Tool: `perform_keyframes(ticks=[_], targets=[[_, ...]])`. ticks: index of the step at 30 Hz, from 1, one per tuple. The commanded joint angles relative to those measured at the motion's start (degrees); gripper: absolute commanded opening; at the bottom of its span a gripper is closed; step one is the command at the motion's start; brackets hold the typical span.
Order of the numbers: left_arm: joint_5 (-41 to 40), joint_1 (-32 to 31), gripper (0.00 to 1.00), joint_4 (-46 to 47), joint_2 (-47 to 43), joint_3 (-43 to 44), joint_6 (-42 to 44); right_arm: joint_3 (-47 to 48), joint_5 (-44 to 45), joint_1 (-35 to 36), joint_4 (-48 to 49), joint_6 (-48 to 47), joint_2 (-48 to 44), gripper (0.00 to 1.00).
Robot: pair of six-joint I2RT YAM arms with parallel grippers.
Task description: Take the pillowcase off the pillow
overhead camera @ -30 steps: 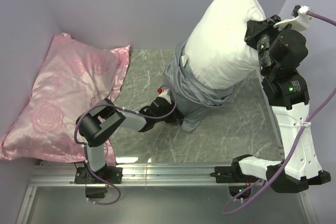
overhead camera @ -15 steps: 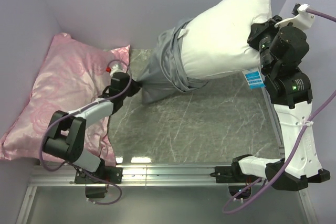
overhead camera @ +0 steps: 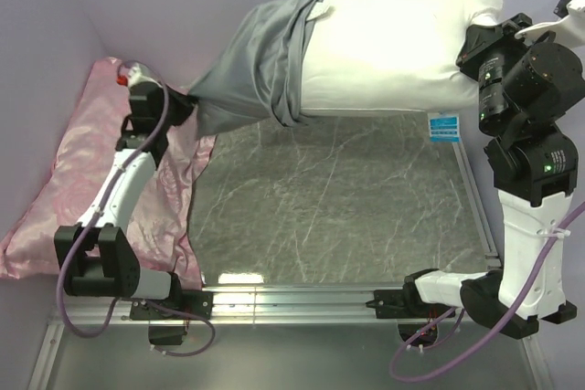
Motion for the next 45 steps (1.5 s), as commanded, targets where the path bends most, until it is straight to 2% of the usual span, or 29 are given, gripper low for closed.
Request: perform_keyframes(ticks=[1, 6, 7, 9, 12, 16, 23, 25, 29, 30, 31, 33, 37, 39, 40, 42, 44, 45], targets=[[-10.31, 8.83, 0.0, -8.38, -0.93, 7.45, 3.6, 2.58, 11.02, -1.51, 15.78, -3.67, -4.69, 0.0], [-2.68, 20.25, 0.0, -9.72, -1.45, 11.33, 0.79, 1.69, 12.18, -2.21, 14.03, -3.67, -4.43, 0.0], [1.08, 20.71, 0.0, -8.4, -2.07, 11.33, 1.05, 2.39, 11.83, -2.21, 13.07, -2.97, -3.99, 0.0], [2.69, 20.28, 0.0, -9.35, -4.69, 13.08, 2.71, 1.61, 9.82, -2.21, 9.65, -1.56, -2.93, 0.0], [3.93, 18.96, 0.0, -10.23, -8.39, 13.61, 6.23, -7.51, 5.69, -2.3, 8.22, 1.95, -4.77, 0.0], [4.12, 14.14, 0.01, -15.49, -13.32, 17.3, 13.07, -28.13, -1.25, -2.21, 9.54, 7.13, -11.08, 0.0], [0.33, -0.54, 0.01, -24.12, -16.75, 19.77, 20.82, -48.65, -8.11, -2.12, 10.5, 9.34, -14.18, 0.01], [-1.77, -3.71, 0.01, -25.18, -16.84, 19.24, 22.05, -52.0, -9.88, -2.12, 10.42, 8.64, -12.78, 0.08], [-2.04, -4.51, 0.0, -25.7, -15.26, 18.45, 23.11, -53.86, -14.27, -2.04, 9.02, 6.53, -9.35, 0.41], [-2.04, -4.51, 0.0, -25.44, -14.82, 18.45, 23.28, -53.94, -15.67, -2.12, 9.19, 6.01, -9.08, 0.55], [-1.96, -4.51, 0.01, -25.27, -14.47, 18.62, 23.11, -53.34, -16.64, -2.12, 9.28, 4.87, -8.99, 0.6], [-2.04, -4.51, 0.01, -25.53, -12.98, 20.19, 22.85, -47.92, -17.96, -1.95, 7.01, 3.72, -7.86, 0.66], [-0.99, -4.77, 0.01, -27.02, -10.25, 25.12, 22.58, -34.81, -16.73, -1.07, 0.15, 0.03, -2.59, 0.69], [-0.99, -5.03, 0.01, -28.25, -8.5, 28.46, 22.84, -30.5, -21.02, 0.07, -0.31, -3.11, -2.05, 0.7], [-0.99, -5.12, 0.01, -28.77, -7.88, 29.6, 23.02, -29.96, -26.79, 1.81, 0.39, -4.7, -2.22, 0.7], [-1.08, -5.3, 0.01, -30.27, -5.87, 32.76, 23.28, -28.47, -26.94, 11.72, 0.05, -11.35, -1.61, 0.74], [-0.99, -5.56, 0.01, -30.89, -4.72, 35.04, 23.37, -27.67, -21.78, 19.02, -2.66, -15.95, 1.1, 0.75], [-1.08, -5.91, 0.01, -31.5, -3.93, 35.49, 23.37, -29.67, -19.84, 25.32, -2.42, -18.67, 1.81, 0.76]])
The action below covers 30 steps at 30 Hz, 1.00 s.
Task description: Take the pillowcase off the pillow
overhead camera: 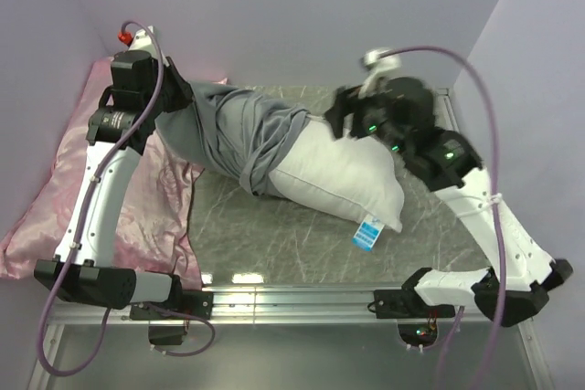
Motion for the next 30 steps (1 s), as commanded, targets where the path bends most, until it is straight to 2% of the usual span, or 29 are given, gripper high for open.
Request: perform_keyframes(ticks=[1, 3, 8, 11, 12, 13, 19, 21, 22, 24, 26, 28, 30], targets=[[-0.16, -0.8, 0.0, 4.28, 0.52, 6.3, 0.88, -2.14, 1.9, 12.02, -2.85, -10.67, 4.04, 0.77], [-0.42, -1.41, 0.01, 4.19, 0.78, 6.74, 0.97, -7.39, 6.64, 18.86, -0.57, -13.13, 4.84, 0.78], [-0.68, -2.03, 0.01, 3.57, 0.96, 7.79, 1.67, -17.61, 15.25, 27.68, 8.98, -12.17, 7.21, 0.81], [-0.77, -2.21, 0.01, 3.22, 1.05, 8.23, 1.94, -21.22, 25.27, 32.77, 13.22, -11.64, 9.93, 0.84], [-0.77, -2.21, 0.01, 3.22, 0.87, 8.23, 1.94, -21.49, 33.56, 33.57, 14.02, -11.99, 12.55, 0.84], [-0.77, -2.29, 0.01, 3.13, 0.87, 8.32, 1.94, -21.4, 37.04, 34.62, 14.72, -11.91, 13.8, 0.85], [-1.12, -2.3, 0.01, 1.38, 1.4, 12.7, 2.82, -25.53, 45.68, 34.46, 24.31, -17.79, 17.06, 0.88], [-0.78, -2.3, 0.01, 0.41, 2.28, 14.64, 2.9, -25.1, 46.99, 33.05, 25.09, -19.11, 18.63, 0.84], [-0.69, -2.3, 0.01, 0.23, 2.54, 16.13, 2.82, -24.75, 47.26, 32.53, 25.1, -19.11, 18.99, 0.81], [-0.68, -2.29, 0.0, -0.21, 2.63, 17.19, 2.9, -23.25, 46.74, 30.68, 23.44, -18.59, 19.26, 0.49], [-1.13, -2.21, 0.01, -0.47, 2.89, 18.51, 3.43, -22.29, 49.36, 29.02, 21.95, -17.45, 18.47, 0.0], [-3.93, -1.86, 0.0, -0.65, 2.98, 19.22, 3.87, -21.93, 49.81, 27.35, 19.49, -16.22, 15.75, 0.0], [-2.98, 1.29, 0.0, -0.21, 3.24, 19.22, 3.52, -20.88, 50.69, 23.5, 16.5, -12.53, 11.99, 0.0]])
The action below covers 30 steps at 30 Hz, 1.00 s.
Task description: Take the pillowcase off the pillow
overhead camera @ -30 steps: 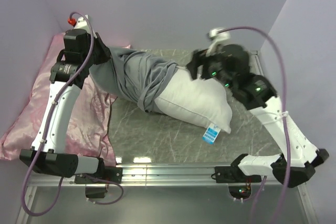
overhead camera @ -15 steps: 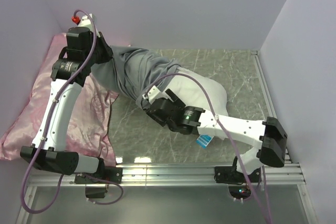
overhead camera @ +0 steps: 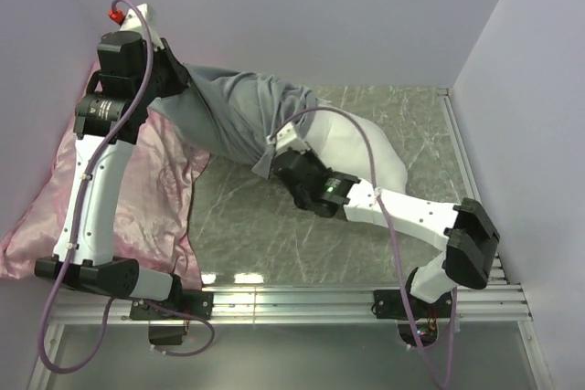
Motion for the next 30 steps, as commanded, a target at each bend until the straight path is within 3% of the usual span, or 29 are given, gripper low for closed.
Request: perform_keyframes(ticks=[1, 3, 8, 20, 23, 24, 25, 28, 30], targets=[[-0.77, 4.97, 0.0, 7.59, -1.1, 3.49, 0.03, 3.82, 6.63, -6.18, -6.51, 5.13, -7.26, 0.0], [4.13, 11.82, 0.0, 8.91, -1.02, 2.25, -2.0, 5.4, 7.25, -9.61, -9.17, 9.88, -11.99, 0.0], [8.9, 21.32, 0.0, 12.69, -1.63, -2.84, -5.94, 10.05, 5.23, -22.0, -14.19, 14.19, -19.49, 0.0], [13.99, 29.94, 0.0, 17.0, -2.42, -12.07, -9.47, 20.35, -0.39, -35.63, -21.57, 16.92, -19.41, 0.0], [17.86, 29.95, 0.0, 19.63, -3.12, -15.49, -10.43, 19.91, -4.84, -37.4, -21.75, 18.06, -19.93, 0.0], [22.57, 29.6, 0.01, 21.38, -3.47, -18.2, -11.05, 19.65, -6.79, -37.49, -21.4, 17.98, -19.93, 0.0], [23.06, 26.38, 0.01, 22.18, -4.35, -19.62, -10.88, 19.3, -8.47, -37.31, -20.62, 18.67, -19.41, 0.0], [12.9, 17.51, 0.0, 20.61, -6.37, -22.7, -7.03, 19.38, -9.82, -36.0, -20.78, 19.47, -17.83, 0.0], [9.54, 16.94, 0.0, 20.6, -7.17, -25.59, -6.75, 19.3, -8.4, -35.9, -21.05, 19.74, -17.12, 0.0]])
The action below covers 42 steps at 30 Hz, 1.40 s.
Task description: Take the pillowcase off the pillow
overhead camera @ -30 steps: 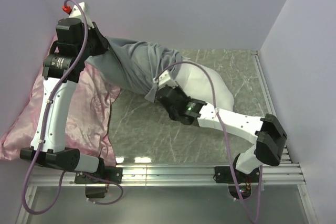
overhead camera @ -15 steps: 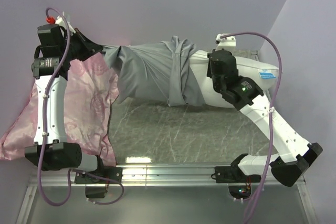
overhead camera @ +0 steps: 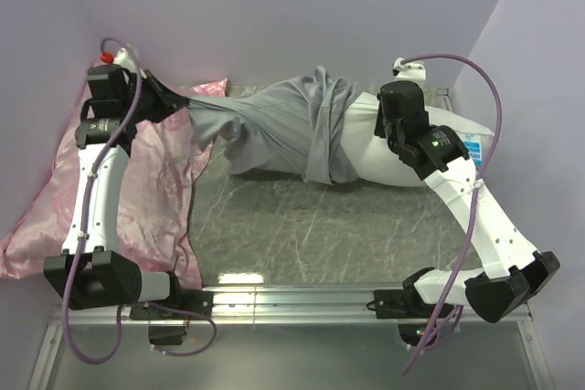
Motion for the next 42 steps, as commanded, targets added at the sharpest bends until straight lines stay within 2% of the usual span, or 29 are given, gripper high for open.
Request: perform_keyframes(ticks=[1, 5, 7, 10, 17, 21, 23, 25, 31, 33, 36, 42], targets=[[-15.43, -0.43, 0.0, 7.01, -3.5, -2.86, 4.16, 3.6, 14.68, -3.07, 1.25, 0.31, -1.25, 0.0], [-19.56, 2.1, 0.0, 6.92, -3.67, -4.53, 3.9, 5.71, 13.12, -7.72, -0.6, 1.36, -1.69, 0.0], [-13.9, 8.58, 0.0, 7.54, -3.59, -3.83, 2.33, 6.32, 10.92, -9.75, -0.77, 1.45, -2.48, 0.0], [-12.01, 12.56, 0.0, 5.44, -1.84, 1.16, 1.61, 7.11, 9.25, -13.18, -1.13, 1.97, -3.45, 0.0], [-4.82, 15.13, 0.0, 9.65, -2.79, 2.67, -3.48, 8.87, 4.33, -16.87, -2.0, 3.64, -4.59, 0.0], [-8.75, 15.65, 0.0, 7.11, -2.88, 4.34, -1.73, 8.7, 5.64, -18.01, -2.09, 3.21, -5.47, 0.0], [-7.18, 18.01, 0.0, 8.41, -3.06, 3.65, -3.74, 8.61, 4.24, -19.59, -2.0, 3.64, -5.39, 0.0], [-2.35, 21.69, 0.0, 11.65, -3.23, 2.85, -8.2, 9.4, 2.47, -20.56, -2.44, 4.26, -5.04, 0.0], [1.95, 27.85, 0.0, 13.07, -2.18, 7.33, -14.63, 11.51, 0.81, -23.46, -3.5, 4.52, -4.51, 0.0], [3.81, 27.87, 0.0, 13.87, -1.83, 9.26, -15.61, 11.77, 0.54, -24.08, -3.41, 4.61, -4.59, 0.0], [1.8, 28.22, 0.0, 12.29, -1.04, 11.46, -15.79, 11.07, -0.07, -25.4, -3.15, 4.79, -4.77, 0.0], [4.6, 29.63, 0.0, 15.71, -1.48, 10.32, -19.56, 11.59, -2.01, -26.89, -3.32, 5.14, -5.12, 0.0]])
